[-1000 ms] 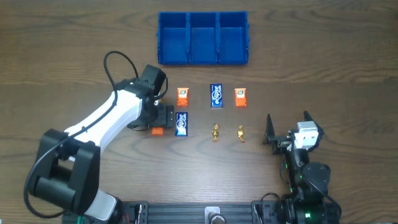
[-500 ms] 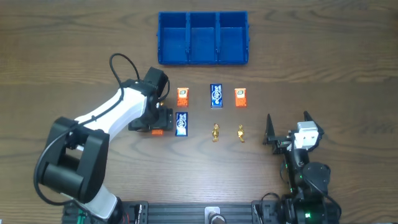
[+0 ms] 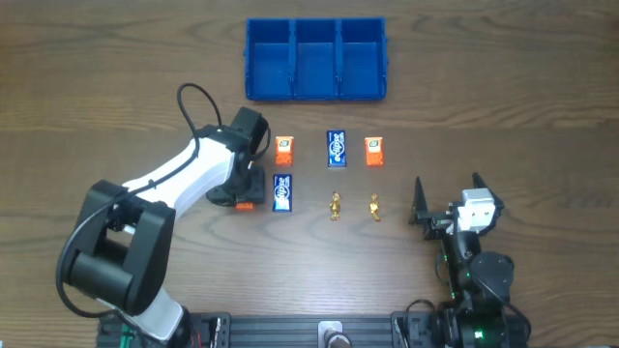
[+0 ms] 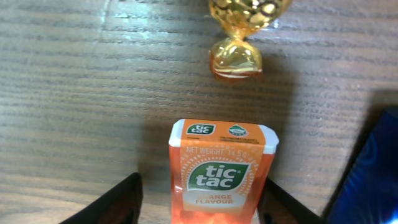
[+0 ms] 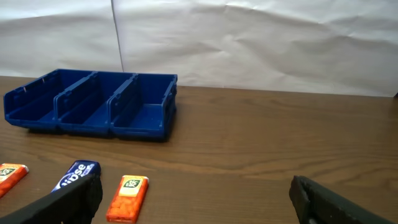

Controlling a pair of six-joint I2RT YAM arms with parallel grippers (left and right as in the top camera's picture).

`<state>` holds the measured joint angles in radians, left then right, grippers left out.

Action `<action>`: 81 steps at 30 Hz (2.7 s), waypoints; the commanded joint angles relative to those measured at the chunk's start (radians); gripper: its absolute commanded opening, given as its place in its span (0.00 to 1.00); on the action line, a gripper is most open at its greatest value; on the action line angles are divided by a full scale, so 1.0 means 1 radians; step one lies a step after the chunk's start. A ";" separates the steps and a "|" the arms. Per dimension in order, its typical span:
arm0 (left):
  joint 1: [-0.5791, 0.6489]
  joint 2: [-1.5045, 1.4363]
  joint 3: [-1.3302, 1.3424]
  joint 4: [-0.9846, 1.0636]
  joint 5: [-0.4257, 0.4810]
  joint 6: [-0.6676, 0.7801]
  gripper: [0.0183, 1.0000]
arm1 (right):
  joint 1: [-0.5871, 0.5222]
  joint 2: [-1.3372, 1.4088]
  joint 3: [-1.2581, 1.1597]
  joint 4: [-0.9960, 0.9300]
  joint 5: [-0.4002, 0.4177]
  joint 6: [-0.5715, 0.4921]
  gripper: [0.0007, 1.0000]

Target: Sort Candies Into Trays

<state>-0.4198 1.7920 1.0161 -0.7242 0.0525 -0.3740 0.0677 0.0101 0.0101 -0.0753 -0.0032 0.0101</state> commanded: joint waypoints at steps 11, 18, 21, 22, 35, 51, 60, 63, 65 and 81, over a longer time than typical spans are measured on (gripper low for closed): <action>0.000 0.011 0.008 0.044 0.002 -0.064 0.30 | -0.002 -0.007 -0.002 -0.006 0.009 -0.011 1.00; -0.013 -0.107 0.140 0.025 -0.002 -0.115 0.31 | -0.002 -0.007 -0.002 -0.006 0.009 -0.011 1.00; -0.024 -0.124 0.294 -0.051 -0.051 -0.132 0.30 | -0.002 -0.007 -0.002 -0.006 0.009 -0.011 1.00; -0.029 -0.114 0.370 -0.081 -0.077 -0.132 0.30 | -0.002 -0.007 -0.003 -0.006 0.009 -0.011 1.00; 0.016 0.466 1.336 -0.410 -0.138 -0.013 0.32 | -0.002 -0.007 -0.002 -0.006 0.009 -0.011 1.00; 0.079 0.682 1.568 -0.453 -0.089 0.083 0.32 | -0.002 -0.007 -0.003 -0.006 0.009 -0.012 1.00; 0.079 0.684 1.567 -0.453 -0.088 0.094 0.44 | -0.002 -0.007 -0.002 -0.006 0.009 -0.012 1.00; 0.079 0.684 1.567 -0.452 -0.088 0.095 0.72 | -0.002 -0.007 -0.003 -0.006 0.009 -0.011 1.00; 0.078 0.678 1.567 -0.451 -0.089 0.094 0.80 | -0.002 -0.007 -0.002 -0.006 0.009 -0.011 1.00; -0.108 0.135 0.692 -0.256 -0.085 -0.080 0.81 | -0.002 -0.007 -0.002 -0.006 0.009 -0.011 1.00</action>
<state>-0.5014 1.9564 1.9141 -1.0256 -0.0315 -0.3820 0.0677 0.0101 0.0101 -0.0753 -0.0032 0.0101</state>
